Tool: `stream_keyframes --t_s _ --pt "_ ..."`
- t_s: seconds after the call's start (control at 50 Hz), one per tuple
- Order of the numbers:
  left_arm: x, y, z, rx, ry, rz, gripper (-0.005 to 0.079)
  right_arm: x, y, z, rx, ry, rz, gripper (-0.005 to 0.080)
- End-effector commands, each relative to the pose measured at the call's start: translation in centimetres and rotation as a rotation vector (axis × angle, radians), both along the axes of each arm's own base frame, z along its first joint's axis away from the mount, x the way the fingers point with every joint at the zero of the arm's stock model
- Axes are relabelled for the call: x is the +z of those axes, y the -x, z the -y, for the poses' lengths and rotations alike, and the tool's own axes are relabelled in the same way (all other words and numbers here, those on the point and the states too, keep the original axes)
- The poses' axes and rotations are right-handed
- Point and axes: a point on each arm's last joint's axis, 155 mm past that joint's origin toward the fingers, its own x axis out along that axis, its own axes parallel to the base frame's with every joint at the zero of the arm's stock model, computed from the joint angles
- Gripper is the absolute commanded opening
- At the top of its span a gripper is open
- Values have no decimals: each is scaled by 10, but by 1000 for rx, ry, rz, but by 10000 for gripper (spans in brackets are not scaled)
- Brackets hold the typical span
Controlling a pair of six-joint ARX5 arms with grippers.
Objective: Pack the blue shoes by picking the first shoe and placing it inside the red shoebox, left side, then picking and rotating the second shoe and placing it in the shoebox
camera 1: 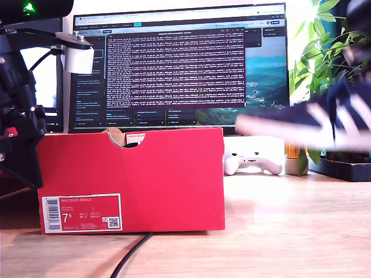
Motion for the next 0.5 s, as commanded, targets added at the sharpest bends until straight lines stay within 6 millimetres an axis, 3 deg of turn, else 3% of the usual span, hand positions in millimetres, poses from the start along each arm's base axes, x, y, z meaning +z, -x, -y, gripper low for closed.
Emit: stream_keyframes --t_s 0.0,0.2,0.34,0.48 --pt "-2 -1 3 5 4 -5 -19 33 -16 -12 85 -43 100 -13" --pt "-2 -1 3 5 4 -5 -19 104 -61 -76 258 -282 375 -13" --pt "-2 -1 3 5 4 -5 -19 149 -75 -138 498 -426 542 -13" --pt "-2 -1 2 5 4 -5 -19 176 -79 -184 681 -493 657 -13"
